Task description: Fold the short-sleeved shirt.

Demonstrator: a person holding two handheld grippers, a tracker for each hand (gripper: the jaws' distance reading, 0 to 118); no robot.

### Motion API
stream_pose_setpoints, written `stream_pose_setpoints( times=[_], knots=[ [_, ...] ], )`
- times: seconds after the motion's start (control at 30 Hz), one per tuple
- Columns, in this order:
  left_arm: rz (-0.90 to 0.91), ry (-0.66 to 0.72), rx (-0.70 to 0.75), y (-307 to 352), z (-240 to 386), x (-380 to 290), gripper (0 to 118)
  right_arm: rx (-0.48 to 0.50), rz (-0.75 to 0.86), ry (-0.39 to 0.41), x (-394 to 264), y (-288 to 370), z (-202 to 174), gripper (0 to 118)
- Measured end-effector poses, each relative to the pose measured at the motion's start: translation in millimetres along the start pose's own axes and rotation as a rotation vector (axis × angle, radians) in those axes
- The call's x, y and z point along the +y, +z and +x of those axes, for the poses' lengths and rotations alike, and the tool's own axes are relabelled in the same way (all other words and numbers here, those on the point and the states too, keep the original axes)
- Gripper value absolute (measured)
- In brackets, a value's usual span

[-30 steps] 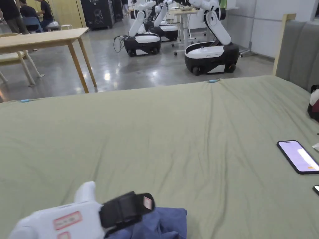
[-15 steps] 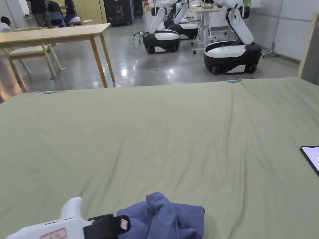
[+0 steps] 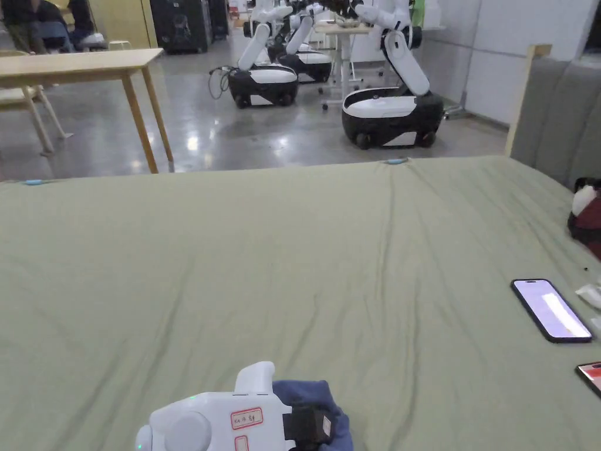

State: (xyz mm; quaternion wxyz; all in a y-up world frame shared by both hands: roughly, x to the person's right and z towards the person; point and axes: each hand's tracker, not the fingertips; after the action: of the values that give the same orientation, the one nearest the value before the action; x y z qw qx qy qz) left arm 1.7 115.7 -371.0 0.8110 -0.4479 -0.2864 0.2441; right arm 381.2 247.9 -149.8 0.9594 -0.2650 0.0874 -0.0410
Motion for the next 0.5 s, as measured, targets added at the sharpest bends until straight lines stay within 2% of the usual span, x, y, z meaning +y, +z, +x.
stream_pose_setpoints(
  times=[0.1, 0.23, 0.37, 0.5],
  knots=[
    [0.055, -0.039, -0.039, 32, 10, -5, 1, 0.08, -0.03, -0.009, 1, -19, -13, 0],
    [0.182, -0.013, -0.113, 99, 9, -19, 1, 0.222, -0.018, 0.057, 17, -65, -53, 0],
    [0.283, 0.017, -0.026, 161, -9, -37, 1, 0.417, -0.039, 0.084, 33, -124, -106, 0],
    [0.3, 0.048, 0.066, 189, -38, -52, 1, 0.501, -0.135, 0.117, 29, -184, -150, 0]
  ],
)
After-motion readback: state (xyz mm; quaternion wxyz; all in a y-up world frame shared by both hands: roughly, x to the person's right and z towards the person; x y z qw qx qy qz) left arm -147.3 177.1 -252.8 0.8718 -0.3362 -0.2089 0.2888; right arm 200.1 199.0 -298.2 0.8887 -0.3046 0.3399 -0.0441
